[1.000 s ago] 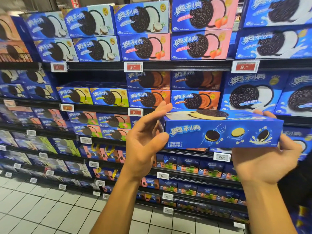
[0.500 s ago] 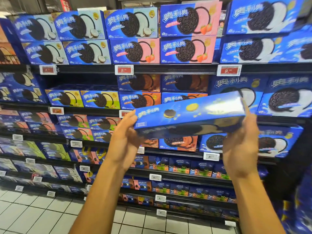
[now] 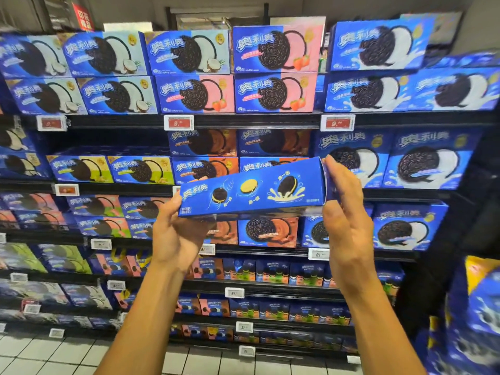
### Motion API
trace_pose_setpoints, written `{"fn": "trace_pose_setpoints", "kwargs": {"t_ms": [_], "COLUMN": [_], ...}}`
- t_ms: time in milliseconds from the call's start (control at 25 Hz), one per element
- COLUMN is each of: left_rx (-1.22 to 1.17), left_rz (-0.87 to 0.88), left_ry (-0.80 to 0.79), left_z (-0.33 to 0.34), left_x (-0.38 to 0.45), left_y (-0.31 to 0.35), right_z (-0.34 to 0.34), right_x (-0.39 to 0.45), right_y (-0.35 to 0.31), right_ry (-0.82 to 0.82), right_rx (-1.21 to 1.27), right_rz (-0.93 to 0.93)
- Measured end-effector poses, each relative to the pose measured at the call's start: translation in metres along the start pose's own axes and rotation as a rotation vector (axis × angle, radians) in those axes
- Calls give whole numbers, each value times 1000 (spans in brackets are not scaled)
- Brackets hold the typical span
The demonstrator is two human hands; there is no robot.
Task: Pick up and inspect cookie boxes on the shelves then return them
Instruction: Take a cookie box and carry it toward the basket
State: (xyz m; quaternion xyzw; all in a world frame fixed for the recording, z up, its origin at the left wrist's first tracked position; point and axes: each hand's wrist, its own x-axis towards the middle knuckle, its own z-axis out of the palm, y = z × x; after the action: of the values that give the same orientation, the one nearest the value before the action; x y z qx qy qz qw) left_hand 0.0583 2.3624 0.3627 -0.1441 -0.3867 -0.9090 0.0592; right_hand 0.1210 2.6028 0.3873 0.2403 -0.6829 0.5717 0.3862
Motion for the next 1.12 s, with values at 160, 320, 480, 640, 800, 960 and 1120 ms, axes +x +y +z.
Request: {"fn": "trace_pose_setpoints", "kwargs": {"t_ms": [160,320,480,640,800,960,1120], "left_rx": [128,352,533,538,498,514,585], "left_rz": [-32,-71,-96,-184,-276,-396,-614], "left_ry": [-66,-295,-300,-333,-326,-307,-361], "left_z": [15,22,29,42,58,85,109], "left_x": [-7,-12,-8,3,10,4,-18], "left_y": [1,2,-15,-52,-107,-177,-263], "right_z": [-12,-27,-53,-101,-147,-195,-257], "right_x": [4,13,6,-15,-42,-86,-150], "right_y": [0,14,25,41,57,75,92], "right_ry": [90,261,349,347,367,520,644], "right_rx": [-46,-35,-22,32,116,-4,-116], "right_rz": [113,286,330,456,497,617,779]}}
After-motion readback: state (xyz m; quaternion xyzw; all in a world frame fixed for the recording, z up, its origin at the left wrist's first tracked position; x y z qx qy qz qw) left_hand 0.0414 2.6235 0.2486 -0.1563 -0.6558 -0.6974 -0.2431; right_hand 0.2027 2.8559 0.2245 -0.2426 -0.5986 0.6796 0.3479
